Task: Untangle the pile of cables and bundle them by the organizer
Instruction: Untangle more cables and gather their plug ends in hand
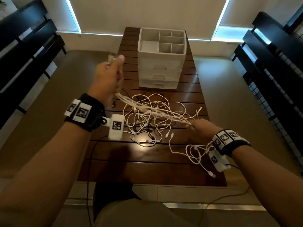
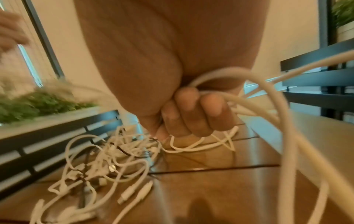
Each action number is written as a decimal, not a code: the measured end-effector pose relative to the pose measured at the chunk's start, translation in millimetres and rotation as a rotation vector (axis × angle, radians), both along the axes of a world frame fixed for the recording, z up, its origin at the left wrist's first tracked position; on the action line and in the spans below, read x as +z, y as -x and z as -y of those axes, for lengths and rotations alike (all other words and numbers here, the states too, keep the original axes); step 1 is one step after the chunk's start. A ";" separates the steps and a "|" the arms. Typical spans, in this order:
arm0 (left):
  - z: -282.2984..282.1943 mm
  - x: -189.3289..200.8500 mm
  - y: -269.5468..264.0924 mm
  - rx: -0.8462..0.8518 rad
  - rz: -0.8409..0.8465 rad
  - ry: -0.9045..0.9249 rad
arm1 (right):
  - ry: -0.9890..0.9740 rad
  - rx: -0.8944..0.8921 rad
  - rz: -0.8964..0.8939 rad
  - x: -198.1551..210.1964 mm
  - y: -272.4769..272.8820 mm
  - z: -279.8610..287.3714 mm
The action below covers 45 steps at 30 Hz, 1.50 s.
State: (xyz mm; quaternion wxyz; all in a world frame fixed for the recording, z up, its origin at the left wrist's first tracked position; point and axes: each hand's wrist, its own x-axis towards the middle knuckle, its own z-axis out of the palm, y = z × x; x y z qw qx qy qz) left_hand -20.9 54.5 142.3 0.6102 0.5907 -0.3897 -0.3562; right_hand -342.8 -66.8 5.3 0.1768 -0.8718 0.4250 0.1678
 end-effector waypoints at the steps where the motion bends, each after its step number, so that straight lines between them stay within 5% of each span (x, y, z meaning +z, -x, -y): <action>1: -1.9 4.3 -2.7 0.011 -0.087 0.038 | -0.008 -0.014 -0.033 -5.0 3.1 0.6; 6: -0.3 12.8 6.8 -0.036 -0.237 0.118 | -0.096 0.007 -0.023 11.5 -19.1 -12.9; 12: 6.8 11.6 52.1 -0.213 -0.250 0.130 | -0.009 0.246 0.716 79.3 -99.1 -54.8; 16: 3.5 8.3 72.8 -0.276 -0.263 0.113 | -0.235 0.043 0.962 70.9 -136.1 -73.4; 27: -14.1 -15.5 33.9 -0.162 -0.622 0.109 | -0.113 0.003 0.628 2.0 -61.8 -61.1; 33: -21.8 -16.9 26.8 -0.129 -0.547 0.099 | -0.093 -0.118 0.276 -24.6 -24.4 -43.0; 37: -10.5 -20.3 30.6 -0.118 -0.466 0.056 | -0.134 -0.026 0.155 -16.1 -31.9 -43.2; 42: -7.7 -23.8 34.5 -0.149 -0.397 0.000 | -0.342 -0.026 0.368 24.1 -41.4 -39.5; 45: -14.1 -28.1 33.8 -0.200 -0.428 -0.034 | -0.122 -0.019 0.614 44.9 -57.0 -27.3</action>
